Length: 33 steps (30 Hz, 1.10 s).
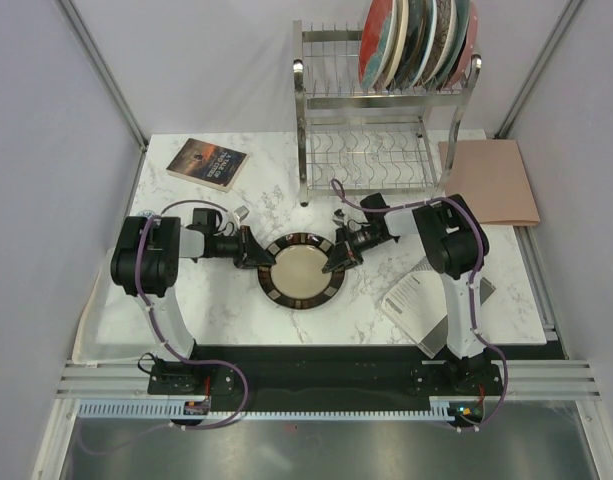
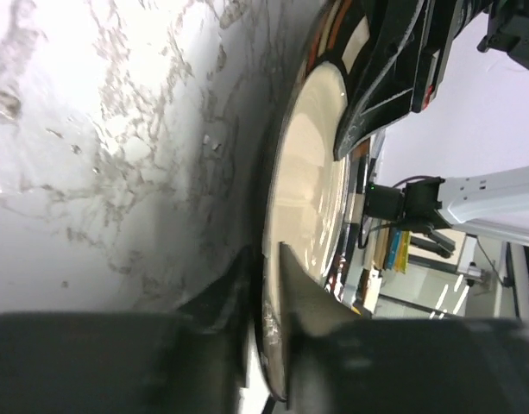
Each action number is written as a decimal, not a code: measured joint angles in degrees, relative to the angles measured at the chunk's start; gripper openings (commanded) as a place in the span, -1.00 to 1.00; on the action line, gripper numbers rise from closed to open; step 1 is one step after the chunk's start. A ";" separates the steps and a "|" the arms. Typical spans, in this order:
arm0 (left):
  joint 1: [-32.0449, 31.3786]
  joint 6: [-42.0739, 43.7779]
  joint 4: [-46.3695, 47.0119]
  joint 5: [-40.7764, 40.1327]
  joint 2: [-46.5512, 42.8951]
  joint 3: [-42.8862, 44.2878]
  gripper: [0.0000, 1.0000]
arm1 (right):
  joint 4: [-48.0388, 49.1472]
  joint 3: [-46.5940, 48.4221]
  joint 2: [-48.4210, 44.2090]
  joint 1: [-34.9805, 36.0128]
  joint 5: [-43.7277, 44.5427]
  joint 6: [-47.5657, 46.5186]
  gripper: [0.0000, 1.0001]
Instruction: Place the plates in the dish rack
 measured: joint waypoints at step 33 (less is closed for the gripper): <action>6.84 14.43 -13.66 -7.30 -26.34 13.27 0.24 | -6.25 47.10 -34.64 16.44 62.23 -17.70 -1.00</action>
